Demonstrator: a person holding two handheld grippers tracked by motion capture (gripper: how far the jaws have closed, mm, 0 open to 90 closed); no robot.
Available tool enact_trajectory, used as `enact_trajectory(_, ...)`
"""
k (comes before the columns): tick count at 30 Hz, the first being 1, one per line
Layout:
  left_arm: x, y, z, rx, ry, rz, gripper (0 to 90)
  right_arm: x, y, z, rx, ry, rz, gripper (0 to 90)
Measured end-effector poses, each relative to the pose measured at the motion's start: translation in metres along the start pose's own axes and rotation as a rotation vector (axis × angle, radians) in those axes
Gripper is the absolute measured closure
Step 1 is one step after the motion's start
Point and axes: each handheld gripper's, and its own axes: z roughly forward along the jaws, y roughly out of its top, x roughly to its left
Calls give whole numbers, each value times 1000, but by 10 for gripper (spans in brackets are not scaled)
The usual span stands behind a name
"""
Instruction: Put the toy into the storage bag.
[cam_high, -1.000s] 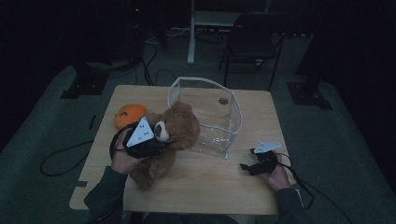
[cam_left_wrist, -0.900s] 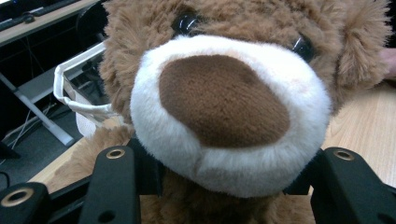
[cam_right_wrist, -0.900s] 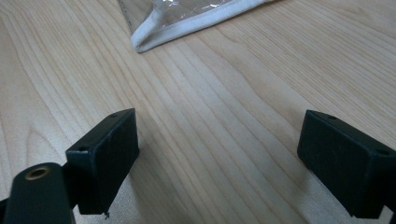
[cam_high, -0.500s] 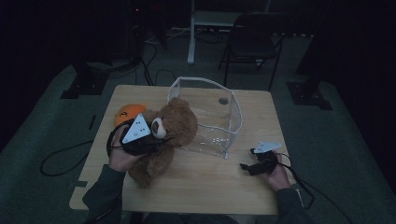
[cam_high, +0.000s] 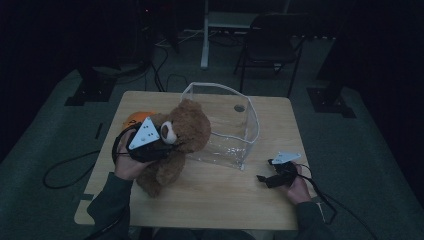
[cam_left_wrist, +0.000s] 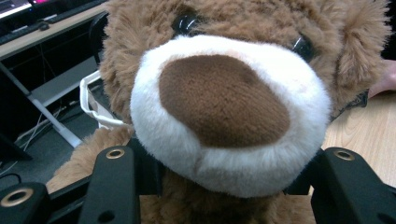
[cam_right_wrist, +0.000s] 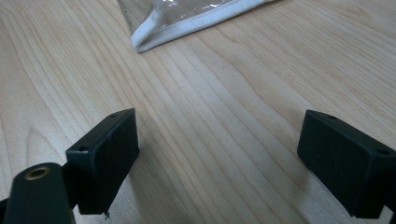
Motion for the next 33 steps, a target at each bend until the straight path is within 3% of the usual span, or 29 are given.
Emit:
enact_trajectory(16, 9, 13, -5, -28, 5, -5, 455, 0, 0, 0, 0, 0, 0, 120)
enact_trajectory(24, 14, 21, -6, -16, 21, -19, 454, 0, 0, 0, 0, 0, 0, 119)
enact_trajectory(33, 16, 30, -10, -24, 27, -2, 454, 0, 0, 0, 0, 0, -1, 120)
